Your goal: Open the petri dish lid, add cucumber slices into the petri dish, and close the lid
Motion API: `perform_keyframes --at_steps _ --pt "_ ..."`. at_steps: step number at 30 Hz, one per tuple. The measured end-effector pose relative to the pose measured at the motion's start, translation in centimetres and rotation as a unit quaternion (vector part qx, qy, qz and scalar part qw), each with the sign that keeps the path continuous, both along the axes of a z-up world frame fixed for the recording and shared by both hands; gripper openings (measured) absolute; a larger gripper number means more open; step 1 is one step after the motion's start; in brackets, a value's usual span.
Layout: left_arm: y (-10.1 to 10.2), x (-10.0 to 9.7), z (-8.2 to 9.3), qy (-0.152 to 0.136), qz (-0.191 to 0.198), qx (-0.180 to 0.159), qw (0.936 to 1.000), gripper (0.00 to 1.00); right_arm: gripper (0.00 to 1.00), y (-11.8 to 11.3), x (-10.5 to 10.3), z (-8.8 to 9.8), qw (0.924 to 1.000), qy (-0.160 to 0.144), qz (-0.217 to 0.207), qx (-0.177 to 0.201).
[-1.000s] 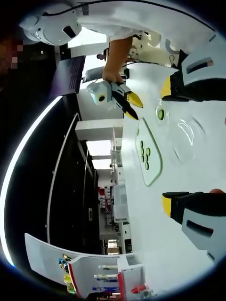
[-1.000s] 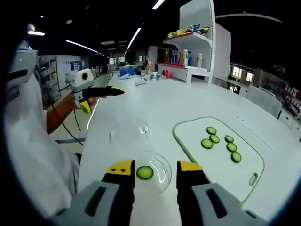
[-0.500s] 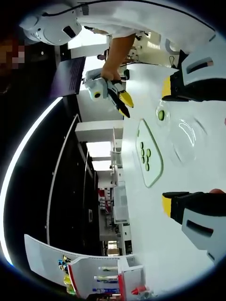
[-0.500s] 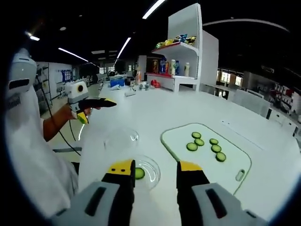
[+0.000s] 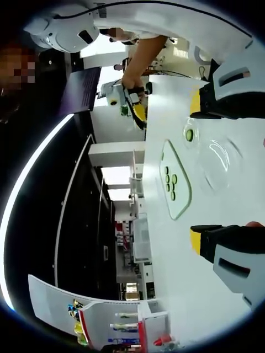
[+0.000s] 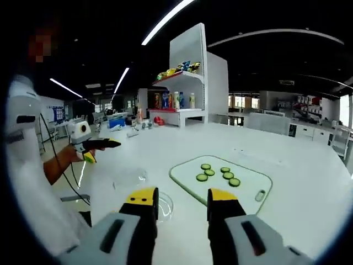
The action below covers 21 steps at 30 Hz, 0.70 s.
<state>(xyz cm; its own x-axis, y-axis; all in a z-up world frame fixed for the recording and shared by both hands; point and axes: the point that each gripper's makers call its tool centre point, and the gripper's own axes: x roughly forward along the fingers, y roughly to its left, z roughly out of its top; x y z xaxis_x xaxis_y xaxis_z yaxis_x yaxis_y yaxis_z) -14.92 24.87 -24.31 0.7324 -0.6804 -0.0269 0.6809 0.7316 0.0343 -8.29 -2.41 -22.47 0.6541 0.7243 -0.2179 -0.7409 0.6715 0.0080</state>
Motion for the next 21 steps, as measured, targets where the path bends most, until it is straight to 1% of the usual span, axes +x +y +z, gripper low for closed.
perform_keyframes --at_steps 7,9,13,21 --pt "-0.2 0.1 -0.1 0.000 -0.003 -0.001 1.0000 0.79 0.36 -2.3 -0.7 0.2 0.9994 -0.008 -0.032 0.012" --pt "-0.2 0.1 -0.1 0.001 -0.003 -0.002 1.0000 0.79 0.36 -3.1 -1.1 0.4 0.9988 -0.016 -0.044 0.014" --pt "-0.1 0.2 -0.1 0.001 -0.002 -0.004 1.0000 0.79 0.37 -4.1 -1.7 0.4 0.9978 -0.021 -0.059 0.020" --pt "-0.2 0.3 -0.3 0.002 -0.005 -0.005 1.0000 0.79 0.43 -5.9 -3.1 0.6 0.9958 -0.035 -0.079 0.030"
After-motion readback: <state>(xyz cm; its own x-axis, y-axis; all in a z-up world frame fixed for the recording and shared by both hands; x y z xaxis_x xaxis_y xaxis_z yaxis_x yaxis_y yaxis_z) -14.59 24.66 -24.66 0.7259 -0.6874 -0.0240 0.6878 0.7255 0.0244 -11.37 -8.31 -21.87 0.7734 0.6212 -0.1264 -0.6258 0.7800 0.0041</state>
